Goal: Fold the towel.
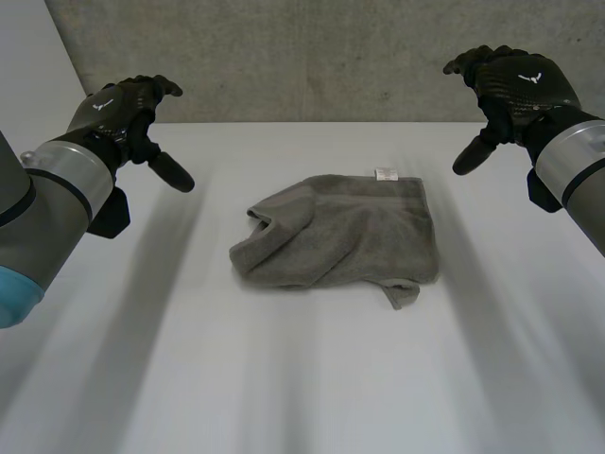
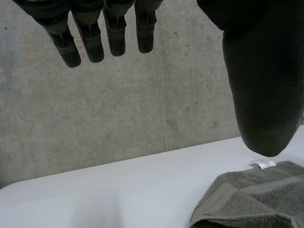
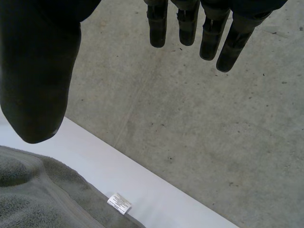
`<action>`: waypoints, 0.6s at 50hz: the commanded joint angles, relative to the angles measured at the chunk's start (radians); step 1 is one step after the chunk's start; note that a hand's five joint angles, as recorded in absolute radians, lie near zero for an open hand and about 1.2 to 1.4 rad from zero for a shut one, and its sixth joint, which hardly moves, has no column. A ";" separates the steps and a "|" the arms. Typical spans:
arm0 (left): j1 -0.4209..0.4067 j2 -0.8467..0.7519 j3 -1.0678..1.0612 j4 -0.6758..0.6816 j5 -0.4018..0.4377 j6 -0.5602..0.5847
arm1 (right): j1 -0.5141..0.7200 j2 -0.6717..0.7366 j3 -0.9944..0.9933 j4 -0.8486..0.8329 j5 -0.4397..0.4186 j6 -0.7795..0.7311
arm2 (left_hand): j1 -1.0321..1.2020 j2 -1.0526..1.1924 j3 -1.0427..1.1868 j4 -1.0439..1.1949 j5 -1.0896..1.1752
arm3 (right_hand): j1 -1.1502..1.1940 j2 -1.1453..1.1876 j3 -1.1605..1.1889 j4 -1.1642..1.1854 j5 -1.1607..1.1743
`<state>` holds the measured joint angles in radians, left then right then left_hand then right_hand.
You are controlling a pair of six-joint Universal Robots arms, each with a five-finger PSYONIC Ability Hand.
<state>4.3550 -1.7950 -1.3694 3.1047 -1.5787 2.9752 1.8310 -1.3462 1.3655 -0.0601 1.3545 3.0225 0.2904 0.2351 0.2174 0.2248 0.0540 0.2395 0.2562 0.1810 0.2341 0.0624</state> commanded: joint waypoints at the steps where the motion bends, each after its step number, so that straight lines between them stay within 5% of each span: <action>1: 0.002 0.000 0.001 0.000 0.000 0.001 | -0.002 0.002 0.001 -0.004 0.003 0.001 | -0.115 -0.060 -0.043 -0.050 -0.053 | -0.065 -0.082 -0.007 -0.060 -0.062; 24: 0.000 -0.010 -0.005 0.008 0.013 0.005 | 0.013 0.016 0.001 -0.009 -0.026 -0.008 | -0.103 -0.048 -0.043 -0.050 -0.042 | -0.065 -0.082 -0.007 -0.060 -0.062; 30: -0.002 -0.098 -0.002 0.006 0.016 0.024 | 0.016 0.056 0.000 -0.069 -0.185 -0.074 | -0.077 -0.022 -0.043 -0.050 -0.015 | -0.065 -0.082 -0.007 -0.060 -0.062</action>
<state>4.3549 -1.8184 -1.3735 3.1109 -1.5685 2.9839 1.8431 -1.3246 1.3672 -0.0820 1.2991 3.0006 0.2904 0.2354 0.2174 0.2248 0.0541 0.2390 0.2561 0.1810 0.2342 0.0624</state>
